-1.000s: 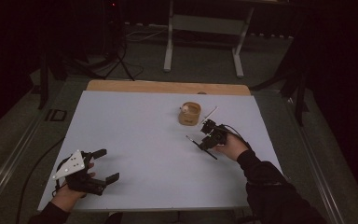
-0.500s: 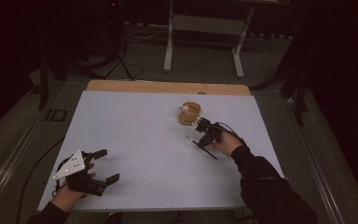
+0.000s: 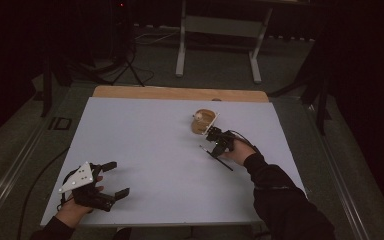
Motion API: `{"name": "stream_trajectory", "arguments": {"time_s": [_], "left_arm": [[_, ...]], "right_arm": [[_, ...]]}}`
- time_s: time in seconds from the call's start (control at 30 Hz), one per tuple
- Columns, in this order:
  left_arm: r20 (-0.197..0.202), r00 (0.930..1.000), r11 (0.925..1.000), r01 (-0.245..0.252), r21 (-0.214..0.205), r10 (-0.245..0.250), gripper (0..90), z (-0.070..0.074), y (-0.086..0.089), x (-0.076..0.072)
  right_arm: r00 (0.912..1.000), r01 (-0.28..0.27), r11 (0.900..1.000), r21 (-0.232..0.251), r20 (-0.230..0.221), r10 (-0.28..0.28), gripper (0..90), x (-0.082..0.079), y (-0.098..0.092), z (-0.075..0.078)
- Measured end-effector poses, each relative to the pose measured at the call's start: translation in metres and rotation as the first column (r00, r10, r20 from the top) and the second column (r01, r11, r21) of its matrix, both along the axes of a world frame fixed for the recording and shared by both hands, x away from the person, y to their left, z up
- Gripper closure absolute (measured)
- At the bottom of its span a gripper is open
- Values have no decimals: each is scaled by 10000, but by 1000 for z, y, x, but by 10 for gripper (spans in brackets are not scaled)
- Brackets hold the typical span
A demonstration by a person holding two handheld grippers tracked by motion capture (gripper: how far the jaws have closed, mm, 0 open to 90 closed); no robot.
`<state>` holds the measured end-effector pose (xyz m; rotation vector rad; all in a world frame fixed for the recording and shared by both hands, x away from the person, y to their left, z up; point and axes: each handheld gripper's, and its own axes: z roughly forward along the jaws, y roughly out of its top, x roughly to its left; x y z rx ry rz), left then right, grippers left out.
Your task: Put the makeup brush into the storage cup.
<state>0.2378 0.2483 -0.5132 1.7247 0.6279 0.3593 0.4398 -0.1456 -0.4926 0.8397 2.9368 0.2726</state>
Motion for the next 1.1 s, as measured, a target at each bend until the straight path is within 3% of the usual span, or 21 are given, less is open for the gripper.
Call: {"name": "stream_trajectory", "arguments": {"time_s": [0.37, 0.5, 0.77, 0.87, 0.97, 1.1], "left_arm": [[-25, 10000, 10000, 10, -33, -10, 1, 0, 0, 0], [-38, 10000, 10000, 9, -43, -10, 1, 0, 0, 0], [-53, 10000, 10000, -7, -73, 7, 1, -1, 0, 1], [-33, 10000, 10000, -11, -76, 11, 1, 0, 1, 1], [-49, 10000, 9999, -40, -117, 39, 1, 0, 1, 0], [-55, 9999, 9999, -88, -125, 88, 1, 0, 1, 1]], "right_arm": [[9998, -96, 9990, -441, -168, 89, 764, 2, 10, -7], [9996, -158, 9974, -710, -245, 141, 832, 1, 15, -7], [9998, -168, 9961, -871, -138, 156, 857, -2, 18, -7], [9992, -389, 9970, -664, -60, 386, 858, -4, 16, -4], [9985, -416, 9984, -392, 344, 430, 857, -6, 11, 3], [9970, -314, 9982, 503, 719, 277, 857, -8, 1, 14]]}}
